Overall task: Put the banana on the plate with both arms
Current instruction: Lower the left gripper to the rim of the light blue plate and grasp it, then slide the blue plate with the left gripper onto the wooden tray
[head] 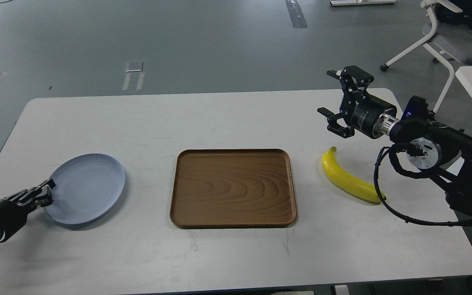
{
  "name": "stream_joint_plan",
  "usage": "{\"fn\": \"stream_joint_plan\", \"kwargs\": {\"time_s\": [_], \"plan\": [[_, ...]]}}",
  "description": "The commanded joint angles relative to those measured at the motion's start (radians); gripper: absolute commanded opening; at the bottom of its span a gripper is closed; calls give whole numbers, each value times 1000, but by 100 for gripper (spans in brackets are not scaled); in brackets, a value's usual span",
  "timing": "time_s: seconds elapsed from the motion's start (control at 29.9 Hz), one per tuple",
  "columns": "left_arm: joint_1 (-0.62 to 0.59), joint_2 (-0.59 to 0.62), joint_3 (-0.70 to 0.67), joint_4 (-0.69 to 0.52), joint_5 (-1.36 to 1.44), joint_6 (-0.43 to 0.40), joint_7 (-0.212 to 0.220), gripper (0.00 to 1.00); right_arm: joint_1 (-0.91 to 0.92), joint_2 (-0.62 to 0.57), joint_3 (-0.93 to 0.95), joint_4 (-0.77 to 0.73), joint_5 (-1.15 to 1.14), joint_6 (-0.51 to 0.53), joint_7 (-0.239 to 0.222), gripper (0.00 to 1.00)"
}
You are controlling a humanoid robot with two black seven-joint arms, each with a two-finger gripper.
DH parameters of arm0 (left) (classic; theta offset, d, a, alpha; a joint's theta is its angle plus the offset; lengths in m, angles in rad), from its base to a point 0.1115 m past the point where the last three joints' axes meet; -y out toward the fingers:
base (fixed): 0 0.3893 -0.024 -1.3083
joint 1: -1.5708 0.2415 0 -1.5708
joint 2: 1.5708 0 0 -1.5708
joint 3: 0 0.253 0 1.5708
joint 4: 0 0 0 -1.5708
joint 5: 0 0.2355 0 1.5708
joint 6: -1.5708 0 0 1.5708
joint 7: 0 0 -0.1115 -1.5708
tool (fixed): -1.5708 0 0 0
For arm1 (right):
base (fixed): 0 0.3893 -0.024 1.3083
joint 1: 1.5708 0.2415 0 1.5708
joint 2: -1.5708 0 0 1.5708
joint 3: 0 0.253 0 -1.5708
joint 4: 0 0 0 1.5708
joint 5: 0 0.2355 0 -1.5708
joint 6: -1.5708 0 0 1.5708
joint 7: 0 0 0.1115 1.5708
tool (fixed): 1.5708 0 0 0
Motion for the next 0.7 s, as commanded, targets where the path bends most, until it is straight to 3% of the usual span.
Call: {"fn": "stream_joint_plan", "kwargs": {"time_s": [0.0,0.13,0.47,0.67], "plan": [[-2,-1,0,-3,3,2,0,0,0,-1,0,0,0,0,0,100],[-21,0,-5,-17,2,0,0,0,0,-7,12,2,1,0,0,100],[-229,2,0,-186,20,-6,0,0,-18,-121,63,5,7,5,-1,100],[-352,-44,1,-295,54,-93,0,0,-50,-162,80,26,7,5,-1,100]]}}
